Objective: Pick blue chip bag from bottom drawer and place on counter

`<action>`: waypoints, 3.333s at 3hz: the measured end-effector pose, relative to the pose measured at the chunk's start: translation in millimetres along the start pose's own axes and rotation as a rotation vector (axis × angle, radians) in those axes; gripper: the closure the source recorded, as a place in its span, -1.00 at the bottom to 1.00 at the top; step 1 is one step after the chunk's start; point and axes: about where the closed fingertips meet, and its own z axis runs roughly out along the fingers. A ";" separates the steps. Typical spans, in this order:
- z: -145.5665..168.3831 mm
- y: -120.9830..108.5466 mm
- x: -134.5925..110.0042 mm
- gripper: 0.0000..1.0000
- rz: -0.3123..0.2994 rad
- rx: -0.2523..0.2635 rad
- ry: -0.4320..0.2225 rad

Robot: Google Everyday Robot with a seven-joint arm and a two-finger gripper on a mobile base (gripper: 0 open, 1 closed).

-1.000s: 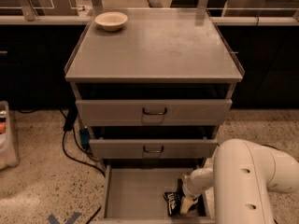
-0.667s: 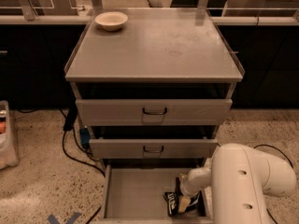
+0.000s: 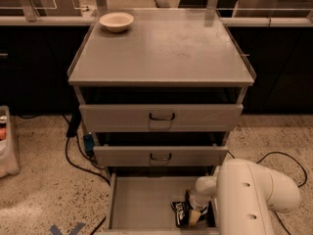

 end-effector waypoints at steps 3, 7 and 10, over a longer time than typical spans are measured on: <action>0.0 -0.4 1.3 0.32 0.001 -0.006 0.003; -40.4 -7.1 -13.6 1.00 -0.009 0.050 0.002; -157.5 8.2 -61.3 1.00 -0.115 0.137 -0.042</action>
Offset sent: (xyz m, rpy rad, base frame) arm 0.0004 -0.0013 -0.0003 -0.0028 0.0062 0.0001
